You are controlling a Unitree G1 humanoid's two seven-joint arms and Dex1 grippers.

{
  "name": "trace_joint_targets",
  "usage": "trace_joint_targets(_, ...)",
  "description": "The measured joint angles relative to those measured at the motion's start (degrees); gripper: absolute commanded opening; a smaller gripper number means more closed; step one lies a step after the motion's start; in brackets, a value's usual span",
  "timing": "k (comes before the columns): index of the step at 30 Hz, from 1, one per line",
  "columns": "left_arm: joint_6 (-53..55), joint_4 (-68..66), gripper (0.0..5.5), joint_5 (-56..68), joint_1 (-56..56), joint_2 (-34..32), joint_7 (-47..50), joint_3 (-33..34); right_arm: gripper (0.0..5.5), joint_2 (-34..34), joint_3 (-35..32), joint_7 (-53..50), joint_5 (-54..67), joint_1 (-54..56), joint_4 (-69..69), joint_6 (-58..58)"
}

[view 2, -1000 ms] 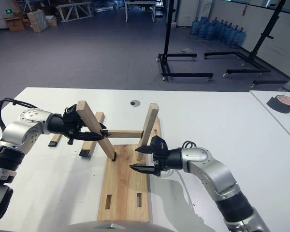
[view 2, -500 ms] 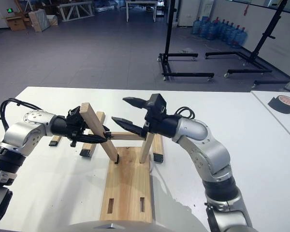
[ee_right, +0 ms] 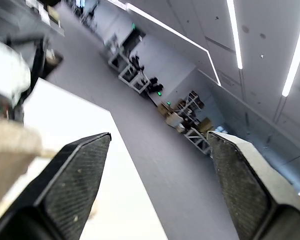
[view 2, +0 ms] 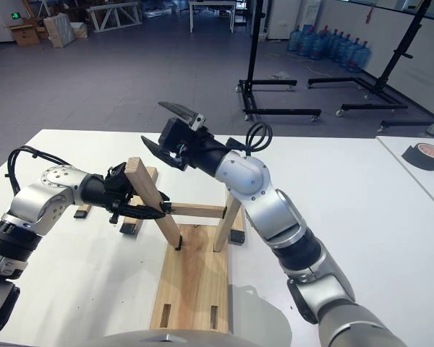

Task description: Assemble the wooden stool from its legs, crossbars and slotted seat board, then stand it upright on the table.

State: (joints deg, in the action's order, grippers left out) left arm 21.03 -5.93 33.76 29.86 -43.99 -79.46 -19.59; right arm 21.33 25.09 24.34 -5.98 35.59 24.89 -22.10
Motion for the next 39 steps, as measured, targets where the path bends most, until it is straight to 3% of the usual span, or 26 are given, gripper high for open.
trace_joint_targets(5, 0.0, 1.2, 2.02, 0.0, 0.0, -0.5, 0.8, -0.6, 3.54, 1.3, 0.8, -0.3, -4.3, -1.3, 1.0, 0.1)
trace_joint_targets(13, 0.0, 0.8, 2.02, 0.0, 1.2, -0.5, 1.0, -2.1, 3.54, -5.9, -4.0, 1.1, 1.6, 6.2, 0.7, 0.2)
trace_joint_targets(18, 0.0, 0.7, 2.02, 0.0, 1.4, -0.5, 1.0, -2.3, 3.54, -7.6, -2.4, 6.8, 4.0, 10.3, -2.0, 6.4)
trace_joint_targets(23, -0.2, -0.1, 2.02, -0.1, 2.0, -0.2, 1.7, -4.4, 3.54, 3.2, 8.6, 22.8, 0.5, 9.8, -3.3, 8.3)
trace_joint_targets(27, -0.3, -0.6, 2.02, -0.1, 2.2, 0.3, 2.0, -6.0, 3.54, 7.0, 10.0, 27.5, -0.1, 8.8, -1.4, 6.1)
trace_joint_targets(32, -1.2, -0.5, 2.02, -0.1, 2.4, 0.4, 1.7, -6.6, 3.54, 5.0, 7.2, 26.9, 2.8, 8.0, -0.8, 4.9)
trace_joint_targets(39, -1.4, -0.6, 2.02, -0.1, 2.4, 0.7, 1.3, -6.8, 3.54, -0.8, -3.3, 22.9, 11.8, 8.3, -0.8, 3.2)
